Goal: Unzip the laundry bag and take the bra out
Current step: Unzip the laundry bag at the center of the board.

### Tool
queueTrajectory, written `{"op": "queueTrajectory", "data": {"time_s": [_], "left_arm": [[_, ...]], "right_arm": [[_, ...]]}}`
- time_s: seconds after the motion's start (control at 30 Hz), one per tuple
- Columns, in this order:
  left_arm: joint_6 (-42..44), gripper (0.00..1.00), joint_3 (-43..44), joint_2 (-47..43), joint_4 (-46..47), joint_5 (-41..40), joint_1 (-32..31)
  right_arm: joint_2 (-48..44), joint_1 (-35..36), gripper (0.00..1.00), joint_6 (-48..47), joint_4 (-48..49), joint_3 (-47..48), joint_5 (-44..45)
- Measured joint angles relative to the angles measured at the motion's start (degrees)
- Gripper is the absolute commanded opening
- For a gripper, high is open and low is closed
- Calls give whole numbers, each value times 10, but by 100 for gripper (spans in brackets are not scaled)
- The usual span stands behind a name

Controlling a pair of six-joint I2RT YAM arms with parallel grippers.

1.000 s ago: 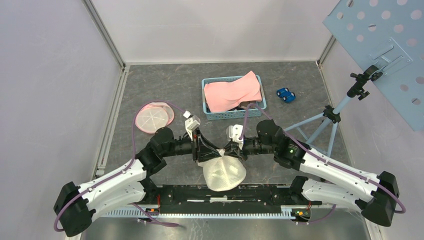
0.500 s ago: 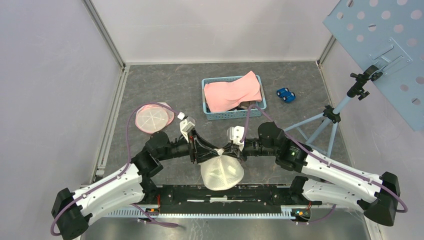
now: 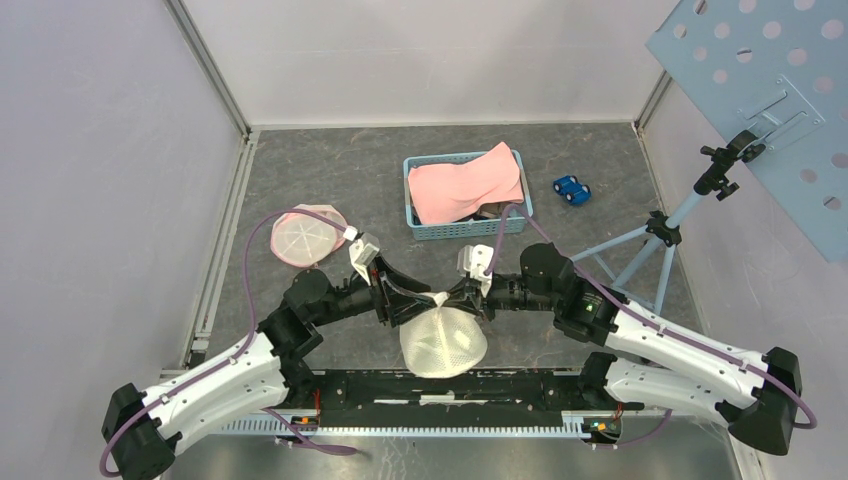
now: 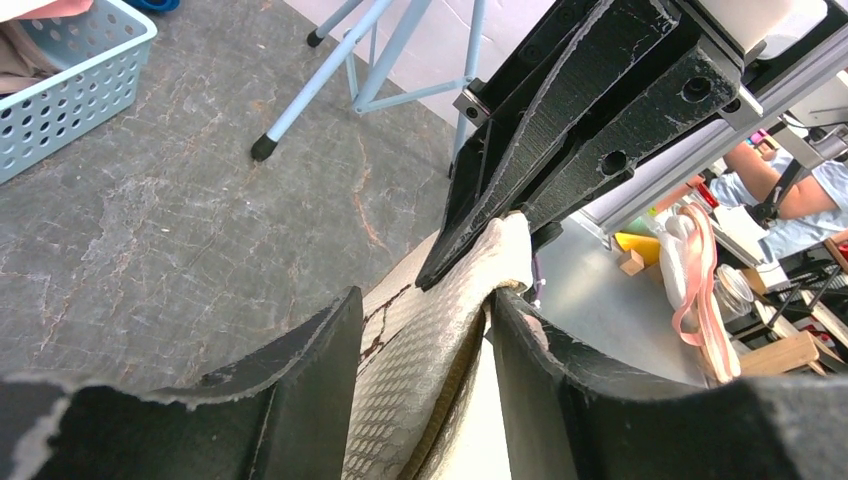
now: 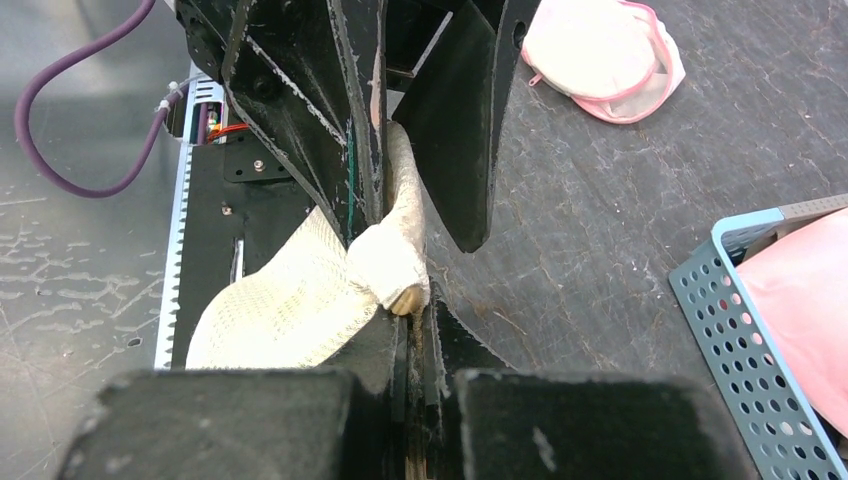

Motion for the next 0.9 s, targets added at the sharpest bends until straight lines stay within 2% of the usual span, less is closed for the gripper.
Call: {"op": "queueTrajectory", "data": {"time_s": [0.17, 0.37, 0.9], "left_arm": [[0, 64, 0, -1, 0, -7, 0], [0, 65, 0, -14, 0, -9, 0], [0, 57, 0, -2, 0, -43, -3]], "right_arm": [[-2, -5, 0, 3, 0, 0, 0], [-3, -19, 0, 3, -2, 0, -2], [-9, -28, 0, 9, -1, -10, -17]]}}
